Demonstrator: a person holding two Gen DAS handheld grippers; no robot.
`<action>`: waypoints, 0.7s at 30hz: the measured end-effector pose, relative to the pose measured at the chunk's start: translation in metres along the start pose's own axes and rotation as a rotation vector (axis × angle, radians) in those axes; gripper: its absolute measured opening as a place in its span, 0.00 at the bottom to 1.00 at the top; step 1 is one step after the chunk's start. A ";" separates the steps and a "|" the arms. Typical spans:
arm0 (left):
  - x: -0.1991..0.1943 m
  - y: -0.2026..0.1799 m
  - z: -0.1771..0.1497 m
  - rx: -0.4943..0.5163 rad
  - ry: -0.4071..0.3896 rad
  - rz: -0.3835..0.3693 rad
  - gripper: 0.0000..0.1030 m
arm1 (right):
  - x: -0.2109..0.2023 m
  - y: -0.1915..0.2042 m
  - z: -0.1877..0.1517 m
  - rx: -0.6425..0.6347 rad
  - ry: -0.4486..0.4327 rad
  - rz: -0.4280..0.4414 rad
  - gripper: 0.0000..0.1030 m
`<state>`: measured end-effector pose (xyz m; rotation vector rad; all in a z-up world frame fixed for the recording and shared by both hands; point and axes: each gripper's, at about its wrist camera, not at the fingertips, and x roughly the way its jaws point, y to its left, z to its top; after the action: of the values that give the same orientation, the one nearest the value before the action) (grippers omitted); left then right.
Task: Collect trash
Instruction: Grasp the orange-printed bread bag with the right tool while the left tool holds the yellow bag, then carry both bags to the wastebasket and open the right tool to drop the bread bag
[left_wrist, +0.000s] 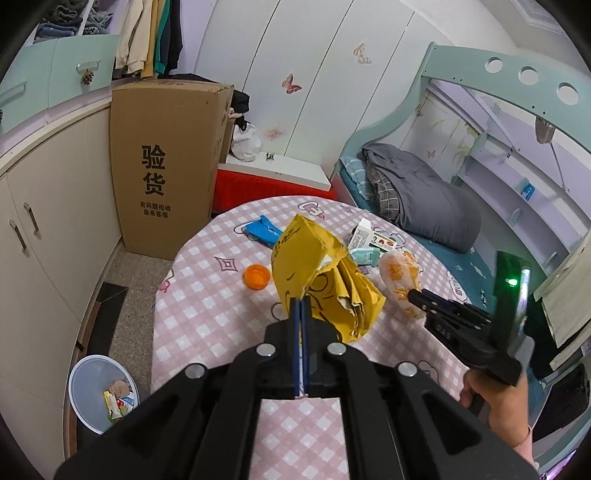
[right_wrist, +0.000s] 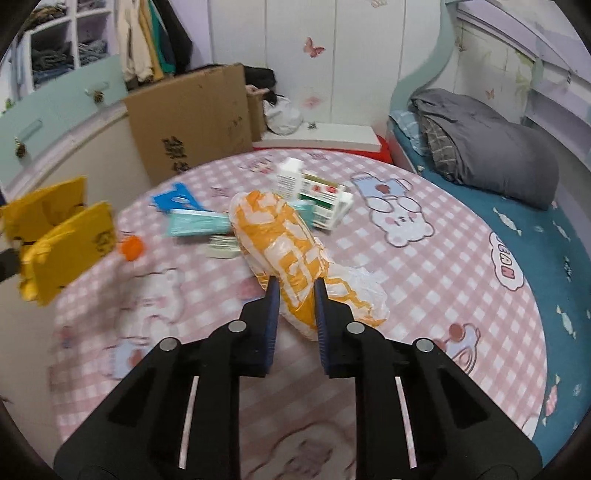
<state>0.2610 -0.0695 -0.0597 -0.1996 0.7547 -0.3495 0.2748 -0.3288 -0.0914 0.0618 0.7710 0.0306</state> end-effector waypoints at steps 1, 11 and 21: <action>-0.003 0.001 -0.001 0.000 -0.007 0.004 0.00 | -0.005 0.005 0.000 -0.003 -0.004 0.013 0.18; -0.043 0.049 -0.008 -0.048 -0.081 0.074 0.00 | -0.047 0.112 0.005 -0.120 -0.058 0.167 0.18; -0.079 0.160 -0.020 -0.182 -0.127 0.188 0.00 | -0.032 0.245 0.003 -0.239 -0.032 0.359 0.18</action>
<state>0.2315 0.1070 -0.0721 -0.3171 0.6737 -0.0885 0.2525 -0.0862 -0.0507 -0.0274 0.7122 0.4615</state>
